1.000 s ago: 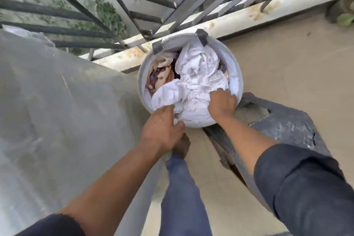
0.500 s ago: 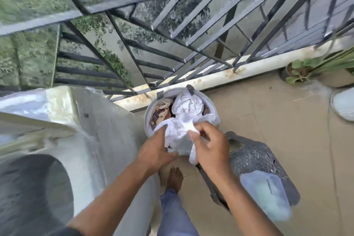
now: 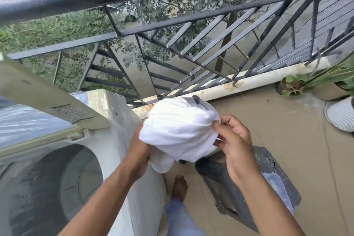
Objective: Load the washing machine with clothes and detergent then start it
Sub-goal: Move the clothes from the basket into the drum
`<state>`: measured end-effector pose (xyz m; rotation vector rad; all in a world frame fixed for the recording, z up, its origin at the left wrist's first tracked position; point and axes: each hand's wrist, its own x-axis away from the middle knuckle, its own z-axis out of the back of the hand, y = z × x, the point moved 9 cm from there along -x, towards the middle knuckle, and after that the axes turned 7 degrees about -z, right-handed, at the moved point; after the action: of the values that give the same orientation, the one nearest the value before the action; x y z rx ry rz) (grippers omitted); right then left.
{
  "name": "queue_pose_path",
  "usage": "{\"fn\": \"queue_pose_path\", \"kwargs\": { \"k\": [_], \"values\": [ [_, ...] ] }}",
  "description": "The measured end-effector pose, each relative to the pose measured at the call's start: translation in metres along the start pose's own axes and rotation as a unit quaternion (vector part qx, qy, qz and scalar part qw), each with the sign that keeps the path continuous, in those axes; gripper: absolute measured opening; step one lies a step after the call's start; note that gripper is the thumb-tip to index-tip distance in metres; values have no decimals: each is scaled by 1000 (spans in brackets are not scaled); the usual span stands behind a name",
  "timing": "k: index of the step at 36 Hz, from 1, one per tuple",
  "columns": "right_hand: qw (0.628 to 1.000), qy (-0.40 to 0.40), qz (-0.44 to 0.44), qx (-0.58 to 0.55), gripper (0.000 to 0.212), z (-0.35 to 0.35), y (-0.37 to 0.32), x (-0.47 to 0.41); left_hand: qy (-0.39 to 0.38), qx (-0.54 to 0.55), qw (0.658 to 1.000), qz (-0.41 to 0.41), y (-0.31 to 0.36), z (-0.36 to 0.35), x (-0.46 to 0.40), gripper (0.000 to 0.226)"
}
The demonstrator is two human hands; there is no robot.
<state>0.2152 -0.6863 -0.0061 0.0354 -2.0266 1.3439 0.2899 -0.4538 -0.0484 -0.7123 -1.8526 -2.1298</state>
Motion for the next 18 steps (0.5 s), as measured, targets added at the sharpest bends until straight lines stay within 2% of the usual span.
{"fn": "queue_pose_path", "kwargs": {
  "k": [2,4,5,7,8,11,13,15,16,18],
  "values": [
    [995,45,-35,77,26,10,27,-12,-15,64,998,-1,3,1,8,52],
    [990,22,-100,99,53,8,57,-20,-55,96,994,-18,9,-4,16,59],
    [988,-12,-134,75,59,1,70,-21,-70,104,992,-22,10,-7,20,56],
    [973,-94,-210,-32,46,-20,93,-17,-109,96,989,-32,13,-14,26,34],
    [957,-109,-252,-89,41,-26,101,-15,-126,87,987,-40,14,-15,29,34],
    [931,-87,-302,-186,46,-32,114,-16,-221,45,974,-37,14,-21,43,68],
    [927,-73,-306,-204,43,-32,119,-19,-251,26,967,-23,7,-19,40,69],
    [935,-53,-294,-190,36,-29,121,-24,-231,48,972,3,-1,-12,31,52],
    [940,-62,-283,-179,31,-30,121,-27,-199,74,977,21,-6,-7,25,52],
    [949,-92,-263,-151,20,-32,117,-32,-133,145,980,40,-9,1,23,70]
  ]
}}
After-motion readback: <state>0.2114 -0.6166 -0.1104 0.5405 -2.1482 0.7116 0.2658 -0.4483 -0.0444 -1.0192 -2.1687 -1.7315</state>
